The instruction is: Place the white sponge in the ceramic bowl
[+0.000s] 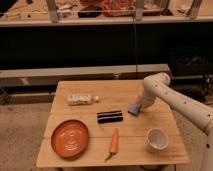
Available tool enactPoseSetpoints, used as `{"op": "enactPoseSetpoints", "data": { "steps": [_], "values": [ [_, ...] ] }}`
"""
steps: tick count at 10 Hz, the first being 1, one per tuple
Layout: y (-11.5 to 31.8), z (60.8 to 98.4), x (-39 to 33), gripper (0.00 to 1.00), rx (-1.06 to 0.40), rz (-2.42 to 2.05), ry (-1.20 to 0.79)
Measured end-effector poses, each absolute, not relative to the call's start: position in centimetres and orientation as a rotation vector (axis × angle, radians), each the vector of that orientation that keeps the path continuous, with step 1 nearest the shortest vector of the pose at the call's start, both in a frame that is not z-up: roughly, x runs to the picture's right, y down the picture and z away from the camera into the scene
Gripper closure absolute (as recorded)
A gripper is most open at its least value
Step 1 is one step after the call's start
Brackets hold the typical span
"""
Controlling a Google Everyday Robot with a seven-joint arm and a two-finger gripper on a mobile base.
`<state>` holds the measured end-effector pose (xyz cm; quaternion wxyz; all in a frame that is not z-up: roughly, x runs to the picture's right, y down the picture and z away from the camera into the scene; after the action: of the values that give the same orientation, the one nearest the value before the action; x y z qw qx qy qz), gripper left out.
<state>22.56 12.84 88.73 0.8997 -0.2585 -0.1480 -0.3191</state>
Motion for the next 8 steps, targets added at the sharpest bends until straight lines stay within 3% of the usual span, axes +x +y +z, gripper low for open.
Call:
{"op": "enactPoseSetpoints", "data": {
  "steps": [1,4,6,8],
  "values": [
    [12.92,88.64,22.54,0.85,-0.535,-0.667,-0.306],
    [13.22,88.21,22.64,0.82,-0.528,-0.681,-0.308],
    [13.37,88.05,22.79,0.7,-0.528,-0.688,-0.309],
    [13.49,87.94,22.44,0.67,-0.522,-0.698,-0.314]
  ]
}}
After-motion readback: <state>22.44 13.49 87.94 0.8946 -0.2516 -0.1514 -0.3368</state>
